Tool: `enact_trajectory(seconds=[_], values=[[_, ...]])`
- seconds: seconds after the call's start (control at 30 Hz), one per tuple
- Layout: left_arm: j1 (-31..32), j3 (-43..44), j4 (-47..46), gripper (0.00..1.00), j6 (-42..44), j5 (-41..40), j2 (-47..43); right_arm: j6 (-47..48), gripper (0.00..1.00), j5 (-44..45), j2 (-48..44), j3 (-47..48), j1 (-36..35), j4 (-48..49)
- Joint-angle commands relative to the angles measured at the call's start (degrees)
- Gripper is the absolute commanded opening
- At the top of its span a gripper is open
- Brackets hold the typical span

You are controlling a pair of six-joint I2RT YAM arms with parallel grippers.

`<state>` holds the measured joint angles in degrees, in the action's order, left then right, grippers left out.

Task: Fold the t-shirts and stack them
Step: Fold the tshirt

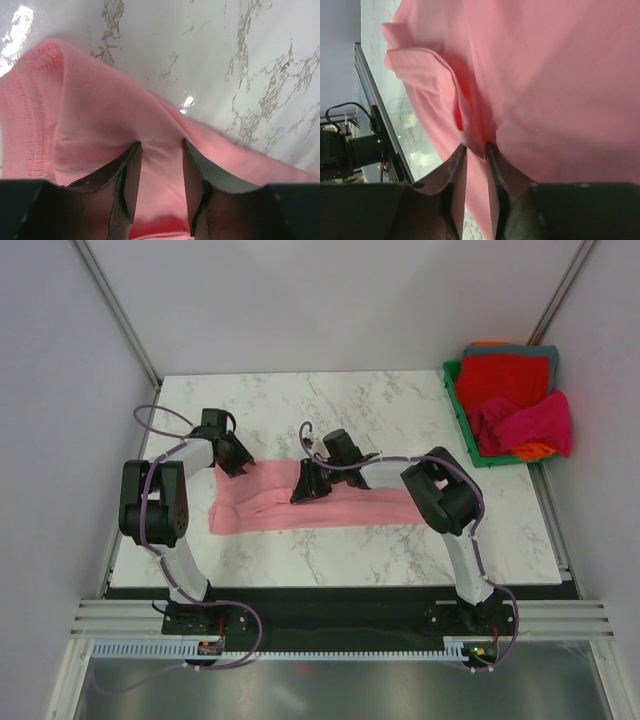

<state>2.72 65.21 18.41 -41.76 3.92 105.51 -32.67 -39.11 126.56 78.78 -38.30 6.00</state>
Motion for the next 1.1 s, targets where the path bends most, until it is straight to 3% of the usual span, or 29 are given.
enact_trajectory(seconds=[0.0,0.27,0.37,0.4,0.43,0.83,1.07], values=[[-0.44,1.15,2.5,0.46,0.8,-2.87,1.8,2.34,0.31,-1.32,-6.15,-3.72,-0.19,2.35],[-0.52,1.41,2.68,0.46,2.12,-2.69,1.01,5.15,0.44,-2.11,-11.86,-7.68,-0.1,2.17],[-0.52,1.15,2.77,0.46,2.29,-2.52,0.22,4.89,0.62,-0.27,-11.25,-5.32,-0.19,2.17],[-0.52,1.15,2.77,0.46,2.56,-2.43,0.13,4.72,0.73,0.35,-10.82,-4.35,-0.28,2.09],[-0.52,1.15,2.77,0.46,2.73,-2.26,0.04,4.63,0.74,0.79,-9.51,-3.21,-0.28,1.74],[-0.61,0.97,2.94,0.47,4.76,-1.37,-0.05,4.63,0.68,0.27,6.05,19.46,-1.68,-4.77],[-0.61,1.32,2.86,0.47,4.75,-1.02,0.22,4.36,0.65,-2.1,12.74,27.38,-3.09,-8.28]])
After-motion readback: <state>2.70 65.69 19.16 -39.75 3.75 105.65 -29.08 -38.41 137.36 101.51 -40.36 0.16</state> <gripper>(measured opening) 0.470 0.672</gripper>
